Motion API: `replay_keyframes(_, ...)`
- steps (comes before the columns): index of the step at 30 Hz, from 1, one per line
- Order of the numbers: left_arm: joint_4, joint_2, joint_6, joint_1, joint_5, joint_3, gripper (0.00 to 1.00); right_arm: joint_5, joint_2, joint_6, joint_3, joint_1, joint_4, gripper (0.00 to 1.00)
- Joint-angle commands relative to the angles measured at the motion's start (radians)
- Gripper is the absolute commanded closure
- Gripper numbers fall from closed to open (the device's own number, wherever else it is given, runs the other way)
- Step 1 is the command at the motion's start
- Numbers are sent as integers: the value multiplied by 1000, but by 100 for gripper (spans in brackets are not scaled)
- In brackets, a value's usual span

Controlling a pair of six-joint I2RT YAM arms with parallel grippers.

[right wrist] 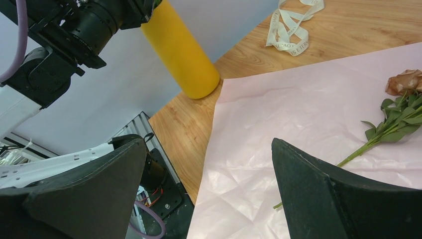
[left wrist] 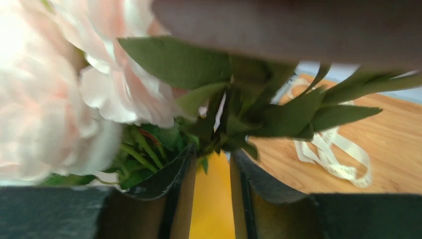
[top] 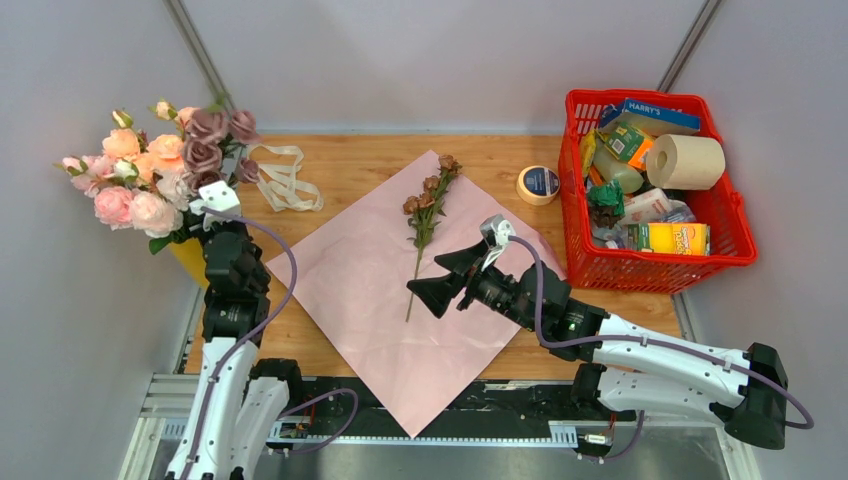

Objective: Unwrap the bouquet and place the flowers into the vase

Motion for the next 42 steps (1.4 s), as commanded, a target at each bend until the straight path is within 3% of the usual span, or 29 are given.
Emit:
replay_keyframes(1,-227,5,-83,7,74,81,56,31,-13,18,28,7,9,0)
replay_keyframes(8,-417,-78,-133,7,286,167,44,53,41,41,54,6,6,0)
replay_keyframes(20,-606,-157,-177,7,394,311,44,194,210,116,110,3,-26,0)
replay_keyframes(24,-642,-181,-228,7,558,367,44,277,285,176,124,-38,-41,1)
replay_keyframes(28,-657,-197,-351,7,770,402,43,255,392,220,159,-118,-64,16)
replay_keyframes(34,-593,-225,-608,7,1169,333,32,232,558,208,221,-229,-75,51)
replay_keyframes(42,-600,-269,-650,7,1260,197,32,162,776,197,334,-338,-101,55)
